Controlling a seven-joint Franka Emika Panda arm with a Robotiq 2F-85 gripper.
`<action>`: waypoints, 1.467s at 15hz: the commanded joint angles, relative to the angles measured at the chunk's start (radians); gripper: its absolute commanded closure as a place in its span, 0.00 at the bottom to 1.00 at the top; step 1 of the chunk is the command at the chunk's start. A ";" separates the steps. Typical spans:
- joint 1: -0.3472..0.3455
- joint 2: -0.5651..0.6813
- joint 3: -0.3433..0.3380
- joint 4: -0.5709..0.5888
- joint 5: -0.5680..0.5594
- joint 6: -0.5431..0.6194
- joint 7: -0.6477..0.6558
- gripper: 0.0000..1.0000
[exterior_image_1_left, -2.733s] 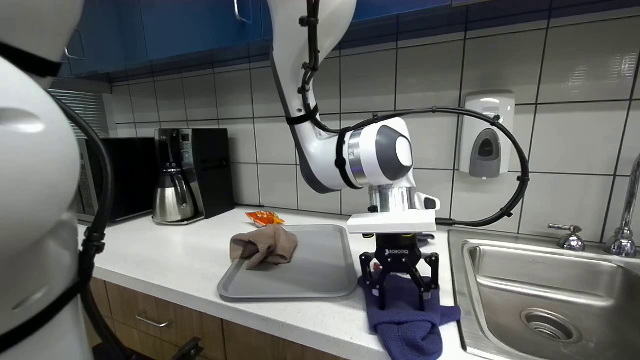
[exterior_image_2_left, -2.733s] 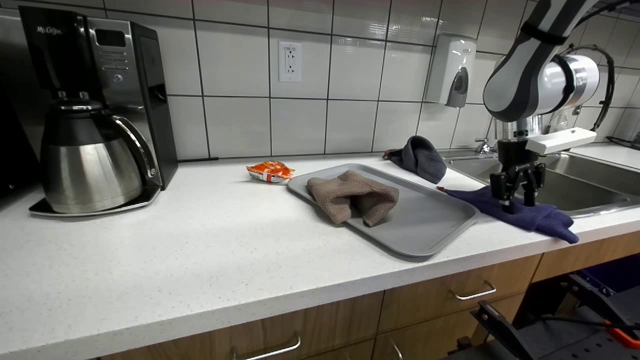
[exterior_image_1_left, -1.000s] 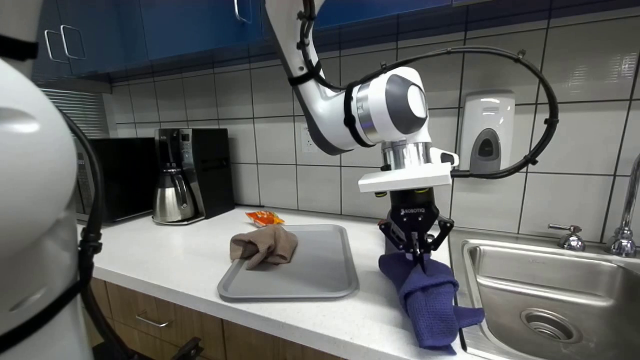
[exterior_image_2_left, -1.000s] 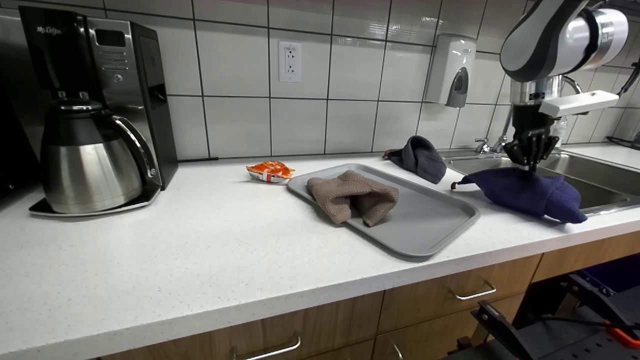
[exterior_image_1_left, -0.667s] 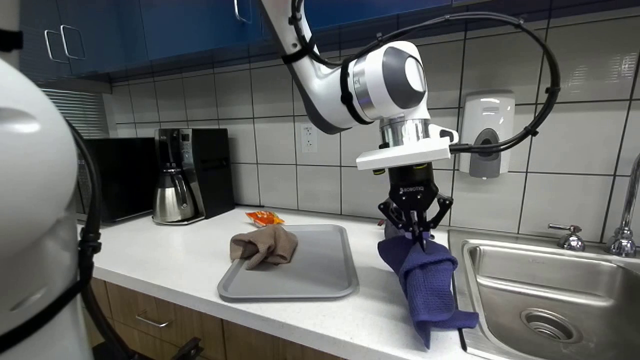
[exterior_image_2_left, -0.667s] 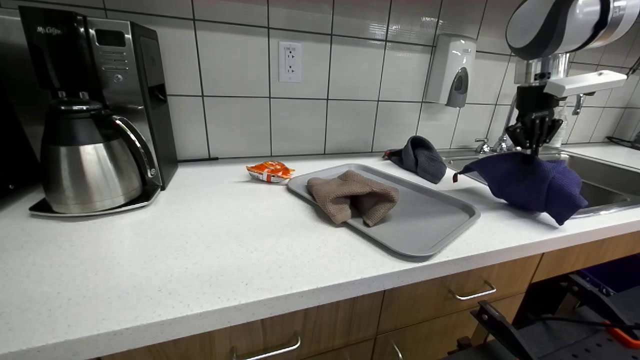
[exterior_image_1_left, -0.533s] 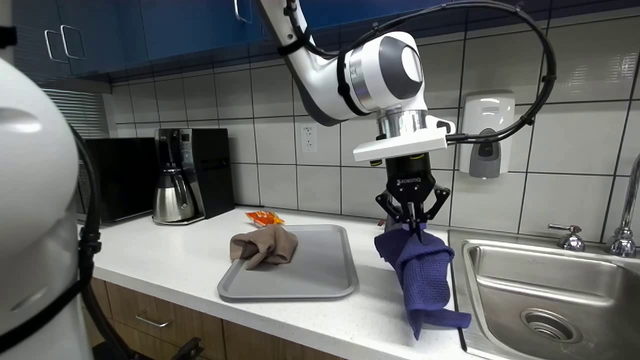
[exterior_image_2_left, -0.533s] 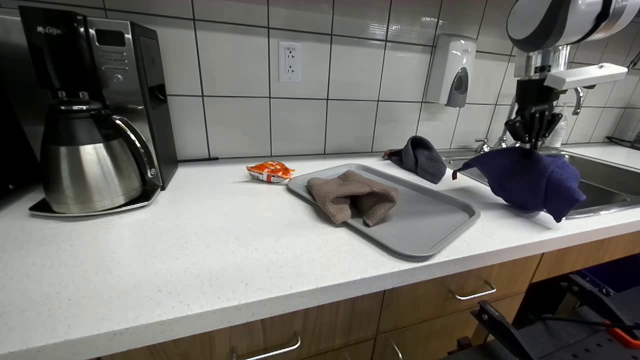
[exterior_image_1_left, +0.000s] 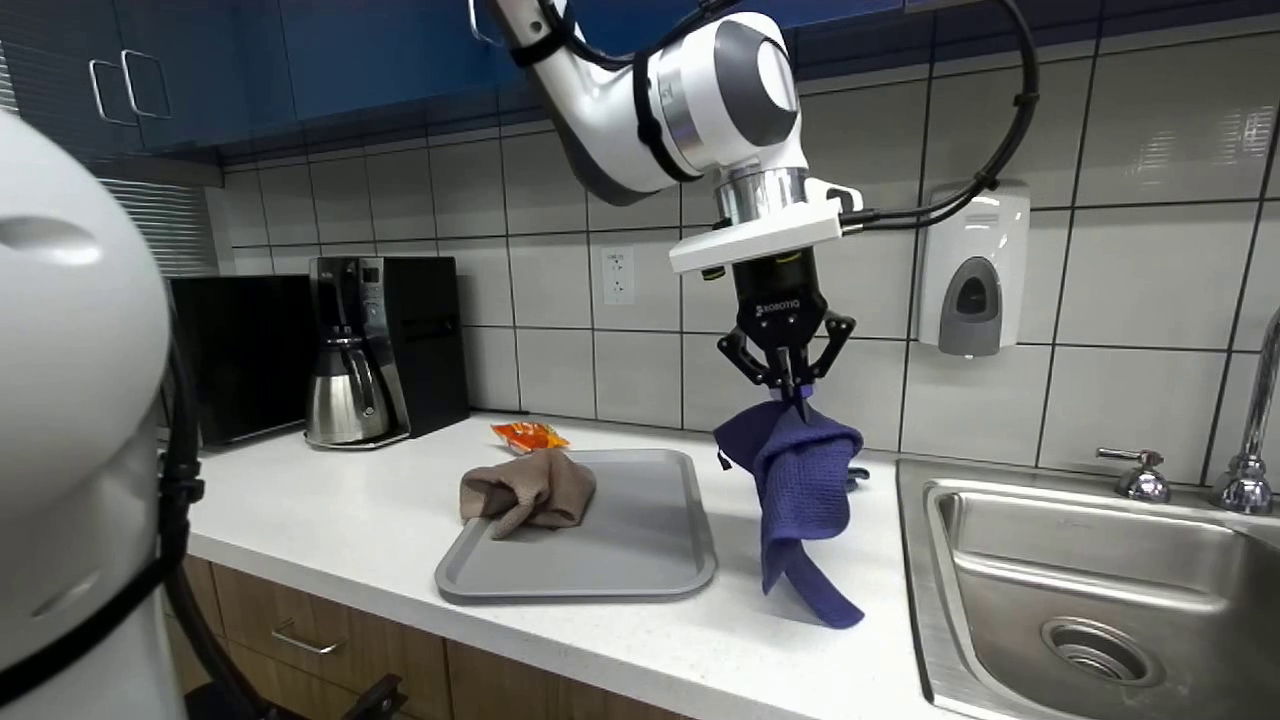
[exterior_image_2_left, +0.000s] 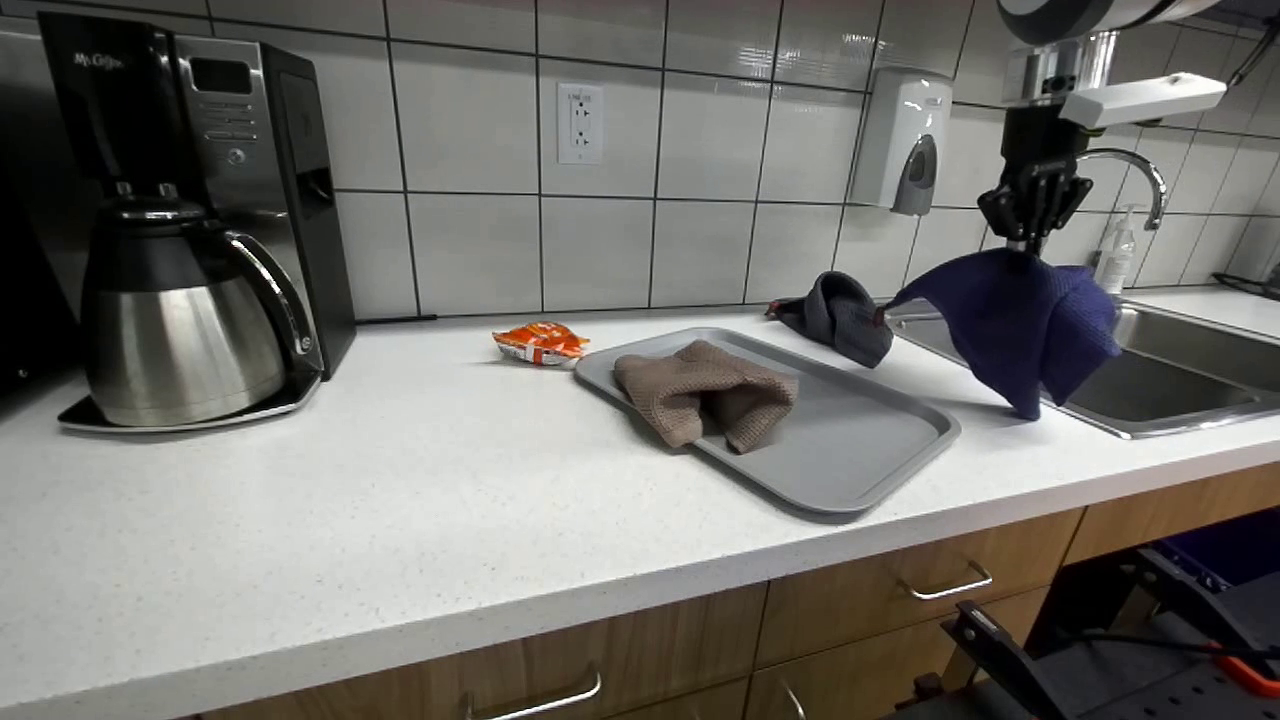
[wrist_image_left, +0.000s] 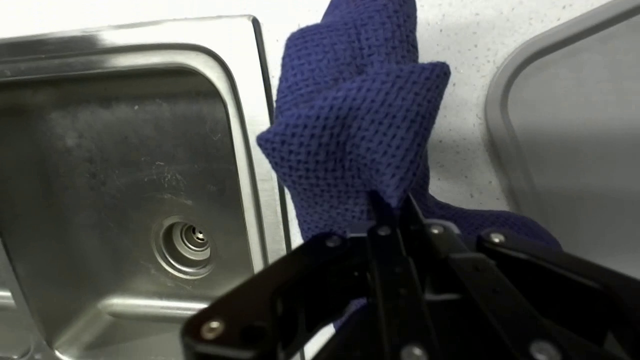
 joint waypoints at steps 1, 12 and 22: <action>0.013 -0.027 0.034 0.022 0.014 -0.045 0.027 0.98; 0.073 -0.042 0.101 0.054 0.066 -0.029 0.065 0.98; 0.138 -0.078 0.169 0.024 0.071 -0.024 0.076 0.98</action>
